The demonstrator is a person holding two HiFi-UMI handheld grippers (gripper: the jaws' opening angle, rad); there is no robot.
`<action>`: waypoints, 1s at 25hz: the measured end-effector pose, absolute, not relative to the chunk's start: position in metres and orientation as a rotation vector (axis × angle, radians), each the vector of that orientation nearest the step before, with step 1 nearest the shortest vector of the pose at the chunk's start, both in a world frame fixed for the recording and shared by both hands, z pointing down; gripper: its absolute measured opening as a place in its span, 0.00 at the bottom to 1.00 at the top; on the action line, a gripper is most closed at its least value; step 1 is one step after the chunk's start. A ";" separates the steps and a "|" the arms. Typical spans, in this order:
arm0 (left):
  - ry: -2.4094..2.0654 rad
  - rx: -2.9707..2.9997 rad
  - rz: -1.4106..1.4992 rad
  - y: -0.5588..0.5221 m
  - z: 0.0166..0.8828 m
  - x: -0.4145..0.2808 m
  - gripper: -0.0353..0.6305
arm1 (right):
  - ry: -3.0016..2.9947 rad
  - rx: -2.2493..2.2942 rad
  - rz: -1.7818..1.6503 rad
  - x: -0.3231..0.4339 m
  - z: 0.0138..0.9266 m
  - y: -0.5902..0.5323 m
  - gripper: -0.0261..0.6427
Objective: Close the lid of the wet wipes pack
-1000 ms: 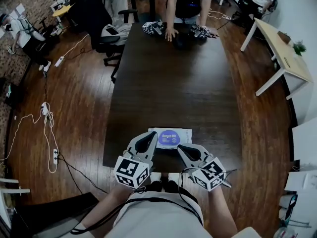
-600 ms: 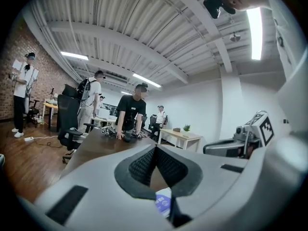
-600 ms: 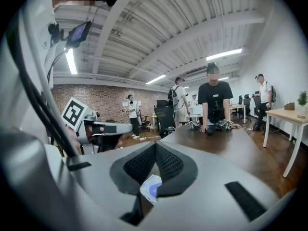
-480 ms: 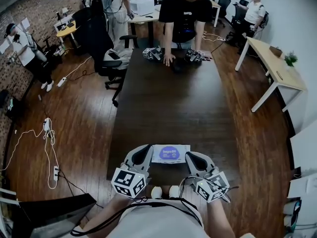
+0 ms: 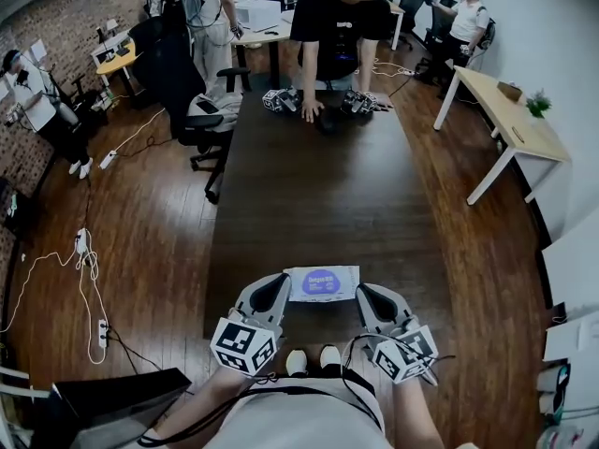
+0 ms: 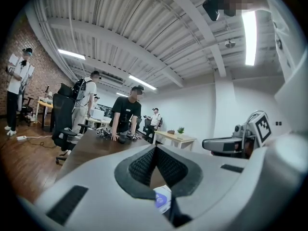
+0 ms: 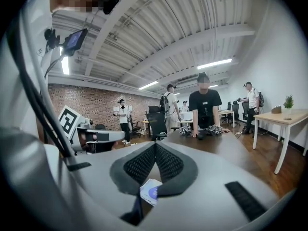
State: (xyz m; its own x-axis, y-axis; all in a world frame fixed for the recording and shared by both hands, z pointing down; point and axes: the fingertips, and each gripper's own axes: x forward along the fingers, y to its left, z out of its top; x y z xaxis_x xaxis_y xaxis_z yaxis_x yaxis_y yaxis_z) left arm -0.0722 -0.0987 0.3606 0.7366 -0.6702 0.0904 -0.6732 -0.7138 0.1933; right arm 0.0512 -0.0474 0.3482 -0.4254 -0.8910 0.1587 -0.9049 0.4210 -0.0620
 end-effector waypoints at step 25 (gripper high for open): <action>-1.146 2.713 -0.003 0.121 0.351 -0.023 0.06 | -2.715 1.588 0.196 0.091 0.325 0.171 0.05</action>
State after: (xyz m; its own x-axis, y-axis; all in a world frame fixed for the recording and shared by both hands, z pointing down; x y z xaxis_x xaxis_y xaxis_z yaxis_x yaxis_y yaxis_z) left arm -0.0231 0.1206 0.3511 0.7003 -0.7100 0.0740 -0.7096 -0.6811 0.1803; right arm 0.0905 0.1709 0.3249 -0.4922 -0.8688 0.0541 -0.8676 0.4845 -0.1121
